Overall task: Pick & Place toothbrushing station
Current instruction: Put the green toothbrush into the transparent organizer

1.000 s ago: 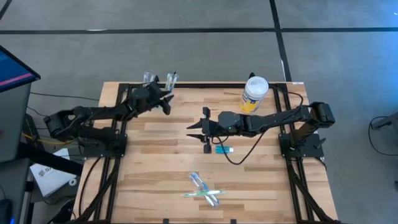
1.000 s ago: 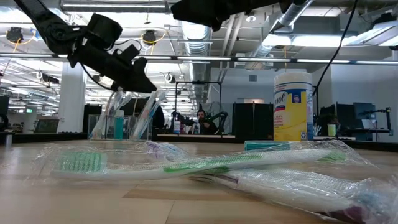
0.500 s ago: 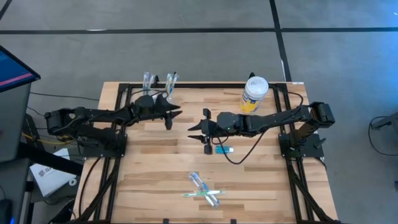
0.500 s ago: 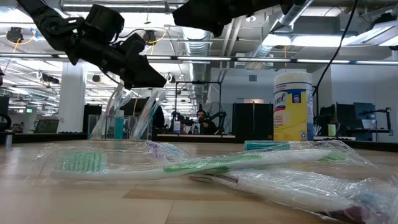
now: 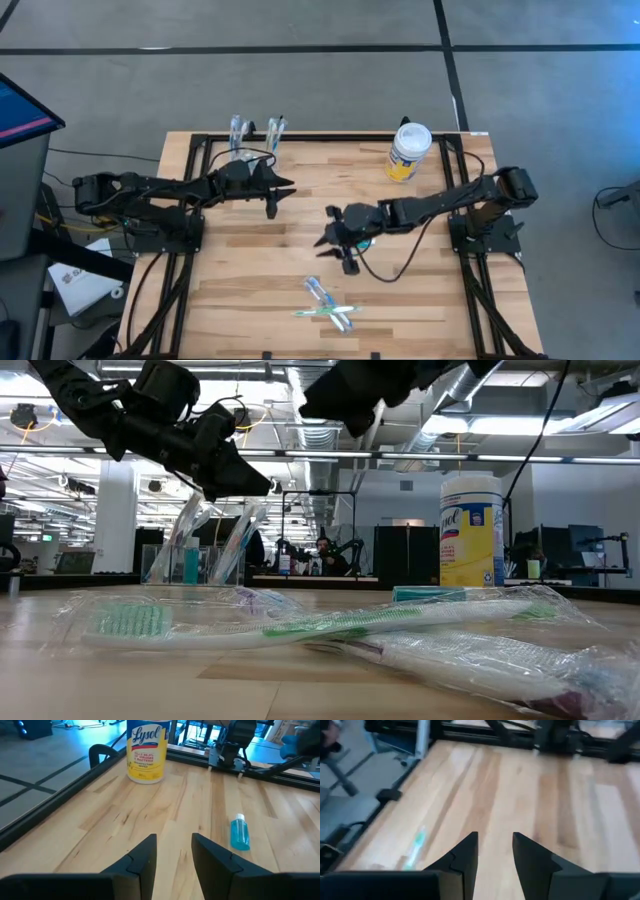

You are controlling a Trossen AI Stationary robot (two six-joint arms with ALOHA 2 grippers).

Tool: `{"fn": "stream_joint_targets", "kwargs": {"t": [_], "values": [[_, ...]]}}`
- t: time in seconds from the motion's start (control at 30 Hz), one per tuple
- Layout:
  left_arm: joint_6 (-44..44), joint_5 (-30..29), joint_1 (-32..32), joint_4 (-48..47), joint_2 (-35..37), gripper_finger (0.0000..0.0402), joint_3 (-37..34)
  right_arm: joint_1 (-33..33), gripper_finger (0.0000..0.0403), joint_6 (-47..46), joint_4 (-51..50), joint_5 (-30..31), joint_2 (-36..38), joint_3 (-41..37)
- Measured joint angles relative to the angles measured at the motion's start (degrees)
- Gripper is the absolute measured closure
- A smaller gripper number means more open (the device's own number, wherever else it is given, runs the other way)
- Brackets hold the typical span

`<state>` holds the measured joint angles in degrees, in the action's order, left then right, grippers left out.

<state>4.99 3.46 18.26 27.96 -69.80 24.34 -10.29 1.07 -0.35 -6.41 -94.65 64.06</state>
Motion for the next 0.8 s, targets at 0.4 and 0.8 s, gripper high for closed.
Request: {"fn": "stream_joint_targets", "kwargs": {"t": [0.4, 0.8], "values": [[1.42, 0.00, 0.00, 0.09, 0.00, 0.0285, 0.00, -6.13, 0.0290, -1.32, -3.65, -1.63, -6.13, -0.06], [1.49, 0.00, 0.00, 0.31, 0.02, 0.0285, 0.00, -10.42, 0.0290, -4.68, -3.57, -6.05, -14.37, 0.05]]}}
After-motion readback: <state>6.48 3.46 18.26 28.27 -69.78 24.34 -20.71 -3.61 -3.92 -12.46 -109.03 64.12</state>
